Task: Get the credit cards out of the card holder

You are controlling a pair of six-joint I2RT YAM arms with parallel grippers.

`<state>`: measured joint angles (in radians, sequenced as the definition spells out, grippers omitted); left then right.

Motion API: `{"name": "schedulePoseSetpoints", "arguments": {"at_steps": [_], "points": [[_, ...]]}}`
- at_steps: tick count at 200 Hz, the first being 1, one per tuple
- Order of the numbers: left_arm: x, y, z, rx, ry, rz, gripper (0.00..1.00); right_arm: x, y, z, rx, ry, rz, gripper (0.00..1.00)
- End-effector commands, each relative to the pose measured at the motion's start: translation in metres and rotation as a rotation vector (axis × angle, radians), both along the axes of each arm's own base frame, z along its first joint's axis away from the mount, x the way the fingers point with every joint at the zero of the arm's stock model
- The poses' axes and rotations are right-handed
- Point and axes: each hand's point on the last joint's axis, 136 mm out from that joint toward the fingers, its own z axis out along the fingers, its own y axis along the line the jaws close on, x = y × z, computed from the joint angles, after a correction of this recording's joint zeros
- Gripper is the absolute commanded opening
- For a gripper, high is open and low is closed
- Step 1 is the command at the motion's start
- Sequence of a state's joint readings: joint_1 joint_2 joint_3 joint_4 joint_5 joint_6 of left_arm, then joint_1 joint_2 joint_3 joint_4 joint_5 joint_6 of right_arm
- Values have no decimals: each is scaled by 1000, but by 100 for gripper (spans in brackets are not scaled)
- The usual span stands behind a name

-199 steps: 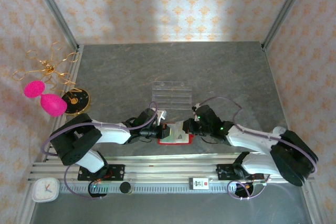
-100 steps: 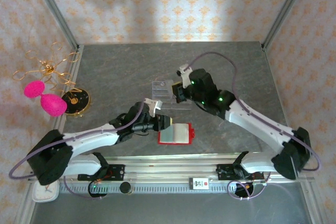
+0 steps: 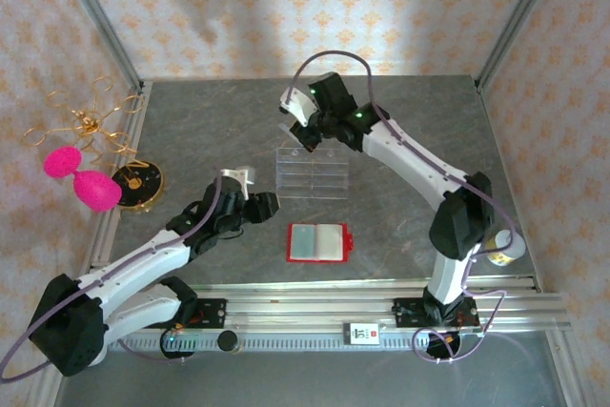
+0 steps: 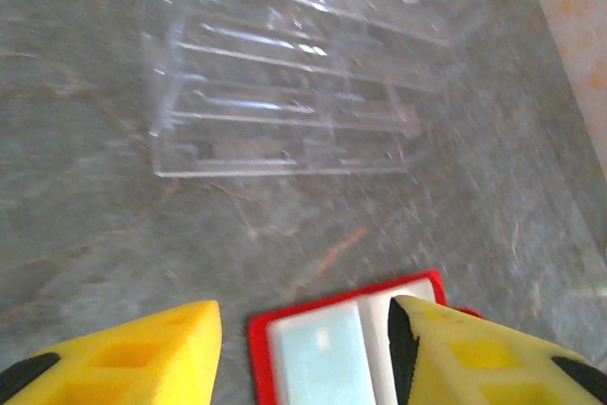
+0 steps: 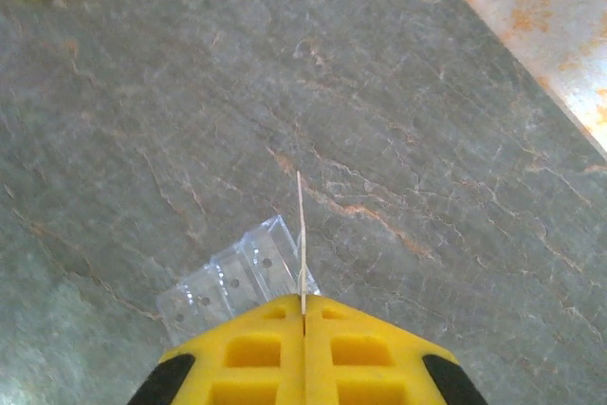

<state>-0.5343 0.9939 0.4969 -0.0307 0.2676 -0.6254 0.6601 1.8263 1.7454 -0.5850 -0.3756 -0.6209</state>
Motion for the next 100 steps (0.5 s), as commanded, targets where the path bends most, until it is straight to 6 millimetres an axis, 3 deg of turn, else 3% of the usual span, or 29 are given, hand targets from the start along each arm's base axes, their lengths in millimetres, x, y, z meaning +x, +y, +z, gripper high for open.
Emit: {"name": "schedulePoseSetpoints", "arguments": {"at_steps": [1,28,100], "points": [[3,17,4,18,-16,45,56,-6,-2,-14,-124,8,126,0],[5,25,11,18,-39,61,62,-3,6,-18,-154,-9,209,0],[10,44,12,64,-33,104,62,16,12,-44,-266,-3,301,0]]}}
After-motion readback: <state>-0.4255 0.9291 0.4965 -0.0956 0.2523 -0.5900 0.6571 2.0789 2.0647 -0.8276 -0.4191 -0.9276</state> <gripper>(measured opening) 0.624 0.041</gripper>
